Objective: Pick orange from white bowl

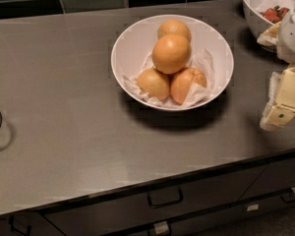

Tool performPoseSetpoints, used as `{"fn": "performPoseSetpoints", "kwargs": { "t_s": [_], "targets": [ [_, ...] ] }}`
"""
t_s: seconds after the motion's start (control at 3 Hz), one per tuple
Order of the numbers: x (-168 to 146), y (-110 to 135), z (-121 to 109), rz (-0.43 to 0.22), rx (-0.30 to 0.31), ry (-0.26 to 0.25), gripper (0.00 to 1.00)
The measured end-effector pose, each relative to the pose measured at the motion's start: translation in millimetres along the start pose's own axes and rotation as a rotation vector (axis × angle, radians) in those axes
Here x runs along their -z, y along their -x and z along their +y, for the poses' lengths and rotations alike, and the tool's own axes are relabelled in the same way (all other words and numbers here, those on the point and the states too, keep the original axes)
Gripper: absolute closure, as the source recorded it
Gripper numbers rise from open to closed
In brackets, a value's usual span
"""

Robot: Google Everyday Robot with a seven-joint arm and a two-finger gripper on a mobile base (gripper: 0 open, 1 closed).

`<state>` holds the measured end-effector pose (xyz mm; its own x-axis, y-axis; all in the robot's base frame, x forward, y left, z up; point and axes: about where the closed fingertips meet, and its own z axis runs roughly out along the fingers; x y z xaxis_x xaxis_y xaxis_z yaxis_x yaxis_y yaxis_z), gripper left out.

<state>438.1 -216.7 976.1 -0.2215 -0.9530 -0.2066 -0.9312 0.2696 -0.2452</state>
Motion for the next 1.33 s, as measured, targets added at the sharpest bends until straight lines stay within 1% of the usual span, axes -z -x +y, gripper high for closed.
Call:
{"fn": "performPoseSetpoints", "kwargs": {
  "t_s": [0.33, 0.67, 1.33],
  "targets": [
    [0, 0, 0, 0.000, 0.000, 0.000, 0.00],
    [-4, 9, -10, -0.010, 0.017, -0.006, 0.00],
    [-17, 42, -46, -0.043, 0.095, 0.009, 0.00]
  ]
}}
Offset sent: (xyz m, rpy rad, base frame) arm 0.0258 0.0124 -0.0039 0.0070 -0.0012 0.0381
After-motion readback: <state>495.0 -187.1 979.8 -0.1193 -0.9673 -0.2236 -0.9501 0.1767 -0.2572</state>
